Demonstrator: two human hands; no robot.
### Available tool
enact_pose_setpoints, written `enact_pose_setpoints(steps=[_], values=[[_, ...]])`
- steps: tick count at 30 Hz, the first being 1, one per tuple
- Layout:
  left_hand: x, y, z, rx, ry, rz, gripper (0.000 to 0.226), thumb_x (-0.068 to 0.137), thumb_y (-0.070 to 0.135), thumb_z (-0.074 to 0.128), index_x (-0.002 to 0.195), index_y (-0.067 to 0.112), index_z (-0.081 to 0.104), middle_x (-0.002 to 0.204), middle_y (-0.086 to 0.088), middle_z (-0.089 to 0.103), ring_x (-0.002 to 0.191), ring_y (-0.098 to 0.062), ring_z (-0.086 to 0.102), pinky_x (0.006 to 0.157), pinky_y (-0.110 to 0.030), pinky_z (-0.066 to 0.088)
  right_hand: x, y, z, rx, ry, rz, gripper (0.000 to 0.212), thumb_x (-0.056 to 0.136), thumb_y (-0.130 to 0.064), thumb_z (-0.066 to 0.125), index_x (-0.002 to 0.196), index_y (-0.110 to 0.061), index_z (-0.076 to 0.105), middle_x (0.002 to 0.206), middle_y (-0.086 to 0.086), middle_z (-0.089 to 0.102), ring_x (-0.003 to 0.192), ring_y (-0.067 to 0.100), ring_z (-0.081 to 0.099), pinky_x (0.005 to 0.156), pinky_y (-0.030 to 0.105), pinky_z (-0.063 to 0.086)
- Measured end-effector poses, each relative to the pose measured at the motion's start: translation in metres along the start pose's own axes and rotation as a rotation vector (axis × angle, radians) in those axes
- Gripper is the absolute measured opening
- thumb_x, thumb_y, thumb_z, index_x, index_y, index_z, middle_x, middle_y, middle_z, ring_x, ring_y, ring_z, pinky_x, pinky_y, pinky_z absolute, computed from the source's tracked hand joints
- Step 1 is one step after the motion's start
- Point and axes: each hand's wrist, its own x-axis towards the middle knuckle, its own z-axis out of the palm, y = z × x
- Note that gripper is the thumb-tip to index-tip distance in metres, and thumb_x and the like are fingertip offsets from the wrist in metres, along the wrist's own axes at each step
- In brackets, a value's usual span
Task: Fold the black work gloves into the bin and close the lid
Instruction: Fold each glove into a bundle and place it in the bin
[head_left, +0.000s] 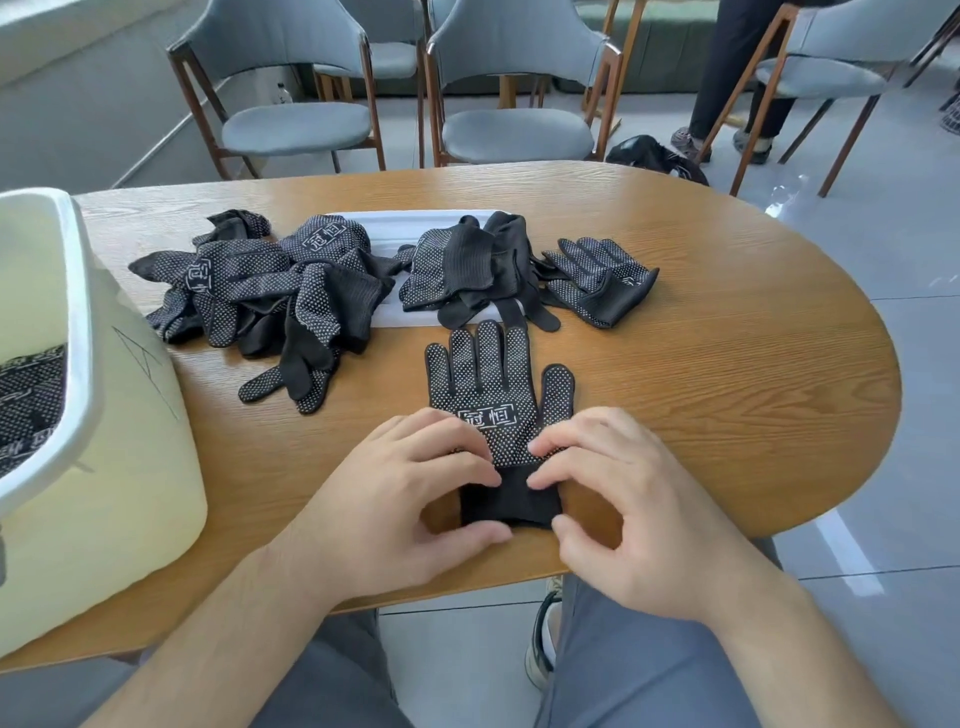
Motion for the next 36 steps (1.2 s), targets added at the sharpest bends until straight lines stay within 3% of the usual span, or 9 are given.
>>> enact_pose_setpoints(steps=[3,11,17,20,23,27,30,33,36], values=[[-0.001,-0.002,0.004,0.014,0.055,0.024,0.021,0.090,0.042,0.075,0.099,0.023,0.077,0.109,0.012,0.067,0.108,-0.012,0.061,0.086,-0.036,0.049,0.000,-0.002,0.000,-0.017,-0.036,0.027,0.033,0.073,-0.041,0.074,0.102,-0.026,0.067,0.138,-0.022,0.052,0.134,0.013,0.043,0.103,0.036,0.042],[0.002,-0.003,0.004,0.022,0.118,-0.032,0.016,0.092,0.035,0.071,0.095,0.020,0.072,0.100,0.014,0.070,0.103,-0.011,0.065,0.083,-0.037,0.050,0.010,-0.005,0.005,-0.077,-0.009,-0.040,0.033,0.074,-0.045,0.078,0.098,-0.024,0.067,0.120,-0.017,0.063,0.120,0.009,0.054,0.101,0.035,0.043],[0.002,-0.001,0.001,-0.014,0.138,-0.073,0.028,0.090,0.049,0.068,0.094,0.021,0.070,0.098,0.016,0.068,0.102,-0.010,0.064,0.087,-0.037,0.046,0.017,0.003,0.015,-0.044,0.145,-0.075,0.014,0.094,-0.028,0.070,0.102,-0.017,0.073,0.105,-0.011,0.070,0.104,0.015,0.062,0.086,0.038,0.051],[0.002,0.000,0.000,0.015,0.132,-0.082,0.038,0.086,0.060,0.069,0.097,0.023,0.069,0.103,0.019,0.065,0.103,-0.011,0.059,0.087,-0.033,0.041,0.016,0.006,0.015,-0.018,0.135,-0.064,0.019,0.098,-0.032,0.066,0.103,-0.015,0.074,0.114,-0.010,0.069,0.109,0.015,0.061,0.091,0.038,0.050],[0.002,-0.004,0.001,0.004,0.137,-0.072,0.022,0.094,0.045,0.065,0.098,0.023,0.067,0.098,0.017,0.065,0.096,-0.009,0.060,0.083,-0.034,0.042,0.016,0.005,0.015,0.004,0.133,-0.045,0.022,0.099,-0.036,0.064,0.101,-0.017,0.074,0.123,-0.013,0.066,0.115,0.016,0.057,0.093,0.036,0.049],[0.004,-0.003,0.002,-0.085,0.165,-0.175,0.022,0.094,0.045,0.061,0.102,0.024,0.064,0.095,0.020,0.065,0.089,0.003,0.055,0.085,-0.022,0.041,0.021,0.003,0.013,0.107,0.129,0.043,0.029,0.101,-0.044,0.056,0.102,-0.020,0.072,0.092,-0.014,0.064,0.093,0.010,0.058,0.077,0.033,0.052],[0.014,-0.004,-0.003,-0.226,0.162,-0.319,0.020,0.091,0.044,0.066,0.107,0.035,0.056,0.097,0.023,0.064,0.083,-0.001,0.057,0.076,-0.021,0.046,0.033,0.000,0.010,0.103,0.135,0.161,0.026,0.099,-0.054,0.050,0.104,-0.033,0.066,0.080,-0.015,0.057,0.078,0.005,0.056,0.064,0.027,0.048],[0.028,-0.008,-0.009,-0.304,0.123,-0.412,0.029,0.090,0.033,0.074,0.104,0.042,0.049,0.091,0.023,0.061,0.071,-0.007,0.057,0.062,-0.015,0.043,0.044,0.001,0.011,0.062,0.115,0.207,0.021,0.098,-0.046,0.056,0.117,-0.040,0.060,0.076,-0.018,0.056,0.071,0.001,0.055,0.058,0.018,0.039],[0.036,-0.007,-0.011,-0.275,0.071,-0.398,0.034,0.091,0.023,0.075,0.097,0.043,0.048,0.077,0.018,0.056,0.059,0.001,0.051,0.057,-0.010,0.037,0.047,0.001,0.017,0.039,0.151,0.202,0.030,0.096,-0.032,0.064,0.125,-0.040,0.058,0.097,-0.024,0.056,0.080,0.001,0.053,0.070,0.021,0.045]])
